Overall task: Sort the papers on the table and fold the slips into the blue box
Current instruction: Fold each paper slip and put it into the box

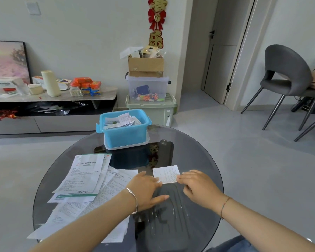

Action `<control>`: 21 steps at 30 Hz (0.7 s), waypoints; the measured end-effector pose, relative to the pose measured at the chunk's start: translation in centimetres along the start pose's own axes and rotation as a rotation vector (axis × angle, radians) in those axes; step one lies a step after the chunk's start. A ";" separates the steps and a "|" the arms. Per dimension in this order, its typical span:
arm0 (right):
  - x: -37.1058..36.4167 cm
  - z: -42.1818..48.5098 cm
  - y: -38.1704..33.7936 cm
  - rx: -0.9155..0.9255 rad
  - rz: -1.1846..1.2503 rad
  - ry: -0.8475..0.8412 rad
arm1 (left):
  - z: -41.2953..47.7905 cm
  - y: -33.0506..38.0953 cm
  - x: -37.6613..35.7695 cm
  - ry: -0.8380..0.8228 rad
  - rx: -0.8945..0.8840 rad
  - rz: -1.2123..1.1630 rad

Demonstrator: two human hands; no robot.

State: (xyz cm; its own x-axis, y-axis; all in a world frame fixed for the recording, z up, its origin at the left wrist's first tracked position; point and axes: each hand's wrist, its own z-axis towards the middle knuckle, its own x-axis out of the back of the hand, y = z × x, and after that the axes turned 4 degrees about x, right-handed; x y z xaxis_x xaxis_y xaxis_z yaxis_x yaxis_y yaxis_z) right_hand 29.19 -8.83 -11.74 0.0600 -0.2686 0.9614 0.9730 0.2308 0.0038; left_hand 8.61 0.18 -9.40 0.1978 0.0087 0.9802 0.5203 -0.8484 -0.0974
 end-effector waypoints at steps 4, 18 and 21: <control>0.3 0.8 -0.1 -0.011 -0.005 -0.033 | -1.0 -0.8 -0.3 -0.003 -0.006 -0.023; -0.9 4.0 -1.8 0.125 -0.358 -0.202 | -1.7 -2.0 -0.4 0.100 0.230 -0.622; -0.2 3.7 -2.1 -0.016 -0.128 -0.057 | -1.5 -2.2 0.0 0.210 0.284 -0.802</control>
State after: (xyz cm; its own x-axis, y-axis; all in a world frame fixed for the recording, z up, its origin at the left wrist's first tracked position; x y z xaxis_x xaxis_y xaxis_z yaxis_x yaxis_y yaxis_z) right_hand 26.34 -5.77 -10.96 -0.0772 -0.2415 0.9673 0.9754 0.1828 0.1235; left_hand 6.19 1.24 -8.91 -0.4592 0.4247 0.7802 0.6296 -0.4640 0.6232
